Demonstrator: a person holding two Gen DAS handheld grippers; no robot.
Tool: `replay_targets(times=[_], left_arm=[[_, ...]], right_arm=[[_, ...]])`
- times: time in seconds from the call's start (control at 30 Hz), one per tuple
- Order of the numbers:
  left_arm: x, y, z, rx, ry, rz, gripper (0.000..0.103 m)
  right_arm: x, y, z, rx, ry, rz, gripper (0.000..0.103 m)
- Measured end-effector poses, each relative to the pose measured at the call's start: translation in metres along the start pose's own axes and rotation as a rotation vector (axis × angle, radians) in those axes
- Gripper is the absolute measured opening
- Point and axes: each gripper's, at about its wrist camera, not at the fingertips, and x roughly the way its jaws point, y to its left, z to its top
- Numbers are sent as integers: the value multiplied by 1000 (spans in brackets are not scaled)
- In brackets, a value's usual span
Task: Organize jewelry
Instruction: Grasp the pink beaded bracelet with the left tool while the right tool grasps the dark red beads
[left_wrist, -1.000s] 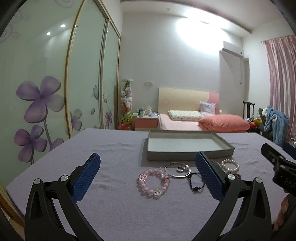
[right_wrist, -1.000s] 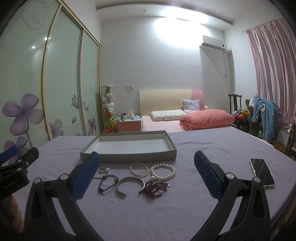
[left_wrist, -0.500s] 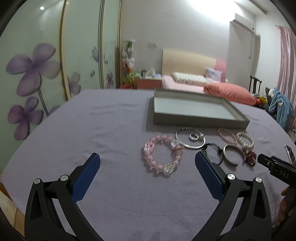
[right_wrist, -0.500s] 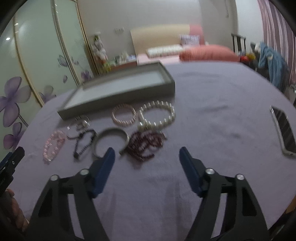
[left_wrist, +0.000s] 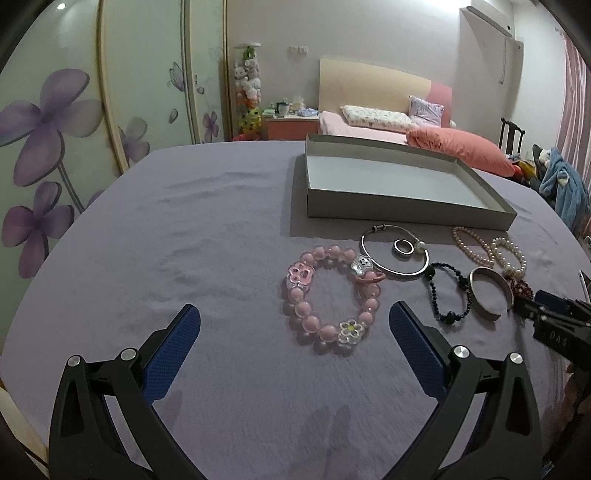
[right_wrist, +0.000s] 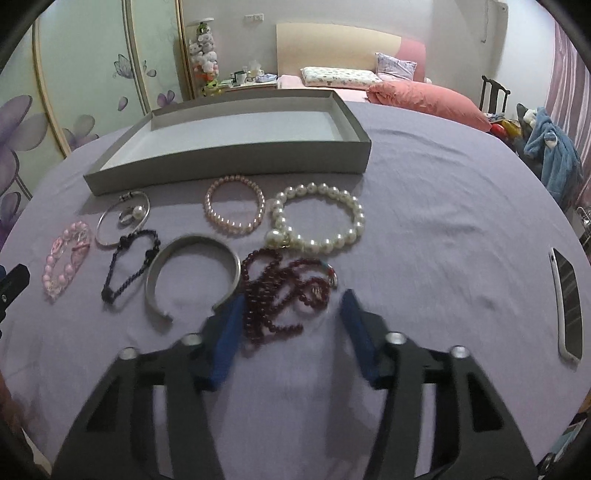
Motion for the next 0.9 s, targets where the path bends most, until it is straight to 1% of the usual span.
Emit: replay_targets(times=[0.03, 0.1, 0.13, 0.2, 0.23, 0.3, 0.33, 0.4, 0.5, 0.57, 0.73, 0.77, 0.8, 0.9], left_arm=[[2, 1, 3, -1, 4, 1, 101], [4, 6, 8, -6, 12, 3, 100], [5, 8, 9, -6, 14, 4, 99], [8, 10, 11, -1, 23, 6, 90], [11, 11, 11, 3, 31, 8, 88], [17, 11, 12, 12, 58, 4, 76], [20, 10, 13, 15, 69, 2, 74], [27, 8, 12, 19, 95, -7, 66], [34, 7, 12, 25, 125, -17, 63], [39, 6, 13, 29, 139, -11, 60], [47, 5, 19, 56, 150, 1, 60], [50, 3, 21, 68, 151, 7, 59], [52, 3, 22, 76, 155, 4, 53], [57, 2, 22, 86, 164, -18, 45]], right_arm=[[0, 0, 1, -1, 0, 1, 32], [-1, -3, 1, 8, -4, 9, 12], [-1, -6, 1, 14, -4, 17, 10], [-2, -11, 1, 32, -3, 44, 9], [-3, -12, 0, 40, -3, 52, 9], [-3, -12, 0, 43, -3, 55, 9], [-3, -13, 1, 43, -3, 54, 9], [-4, -14, 0, 46, -3, 59, 9], [-4, -16, 1, 53, -2, 67, 9], [-5, -16, 3, 56, -2, 71, 9], [-4, -20, 5, 64, -2, 80, 9], [-3, -20, 6, 64, -2, 80, 9], [-3, -21, 7, 66, -2, 82, 9], [-3, -23, 8, 70, -2, 87, 9]])
